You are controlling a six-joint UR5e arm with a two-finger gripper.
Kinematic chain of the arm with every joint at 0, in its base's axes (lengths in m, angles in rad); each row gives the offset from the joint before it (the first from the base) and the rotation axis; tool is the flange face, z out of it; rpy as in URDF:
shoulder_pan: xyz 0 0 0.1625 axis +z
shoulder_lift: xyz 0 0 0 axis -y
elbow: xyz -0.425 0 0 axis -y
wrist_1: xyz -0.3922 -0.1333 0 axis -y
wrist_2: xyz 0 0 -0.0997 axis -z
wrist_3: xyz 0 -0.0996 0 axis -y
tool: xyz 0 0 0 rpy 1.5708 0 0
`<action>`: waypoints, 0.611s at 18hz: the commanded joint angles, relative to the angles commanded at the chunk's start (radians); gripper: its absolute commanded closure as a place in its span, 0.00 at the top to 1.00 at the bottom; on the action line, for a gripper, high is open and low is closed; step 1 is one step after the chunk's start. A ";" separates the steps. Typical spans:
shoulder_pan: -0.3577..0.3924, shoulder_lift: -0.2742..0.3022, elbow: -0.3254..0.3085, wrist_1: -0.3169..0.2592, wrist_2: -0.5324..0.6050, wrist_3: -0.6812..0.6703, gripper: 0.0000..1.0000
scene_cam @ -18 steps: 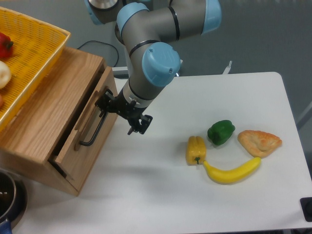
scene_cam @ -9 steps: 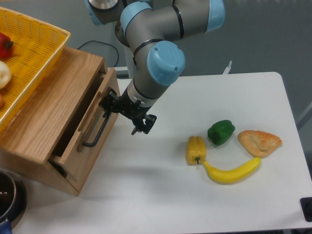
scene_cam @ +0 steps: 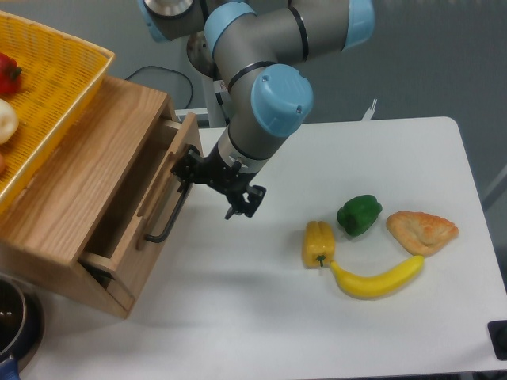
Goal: Slide the top drawer open
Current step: 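Pull the handle outward, sliding the drawer out of the box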
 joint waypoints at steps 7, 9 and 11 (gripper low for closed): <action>0.017 0.000 0.002 0.006 0.002 0.000 1.00; 0.021 0.000 0.002 0.006 0.000 0.002 1.00; 0.029 0.000 0.005 0.006 0.002 0.002 1.00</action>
